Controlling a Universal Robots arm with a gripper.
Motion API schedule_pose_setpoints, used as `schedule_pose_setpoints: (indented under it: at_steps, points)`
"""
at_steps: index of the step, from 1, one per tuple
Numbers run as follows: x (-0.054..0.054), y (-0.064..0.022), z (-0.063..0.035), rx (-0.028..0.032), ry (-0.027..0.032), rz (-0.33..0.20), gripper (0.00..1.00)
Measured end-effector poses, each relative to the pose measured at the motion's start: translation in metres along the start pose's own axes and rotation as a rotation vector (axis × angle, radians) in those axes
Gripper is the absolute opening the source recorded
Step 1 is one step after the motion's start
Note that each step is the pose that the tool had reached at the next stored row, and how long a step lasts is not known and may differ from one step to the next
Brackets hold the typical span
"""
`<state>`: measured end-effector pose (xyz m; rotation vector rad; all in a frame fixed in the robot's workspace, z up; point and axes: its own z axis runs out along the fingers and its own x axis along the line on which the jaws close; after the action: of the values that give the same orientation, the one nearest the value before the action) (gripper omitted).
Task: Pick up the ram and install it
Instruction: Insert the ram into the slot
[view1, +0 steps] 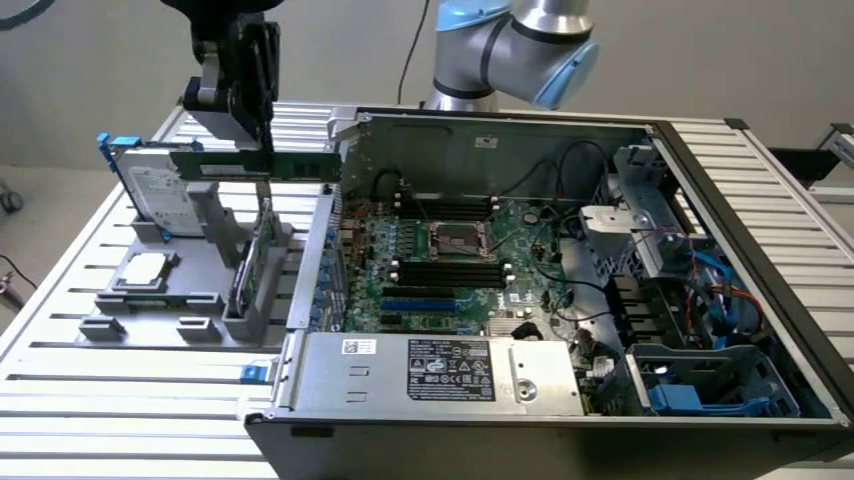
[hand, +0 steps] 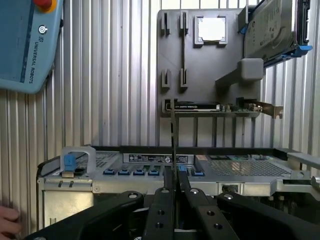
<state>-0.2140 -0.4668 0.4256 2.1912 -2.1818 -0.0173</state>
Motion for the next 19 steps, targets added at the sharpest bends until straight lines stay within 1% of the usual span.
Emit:
schedule_pose_setpoints:
  at_steps: [2,5,16,19]
  points:
    - [-0.003,-0.0070,-0.0003,-0.0001,0.0001,0.000,0.14]
    - [-0.010,-0.0192,0.0023,-0.0001,0.0001,0.000,0.14]
    - [-0.032,-0.0678,0.0192,-0.0008,0.0000,0.000,0.14]
    - [-0.036,-0.0818,0.0240,-0.0010,0.0001,0.000,0.14]
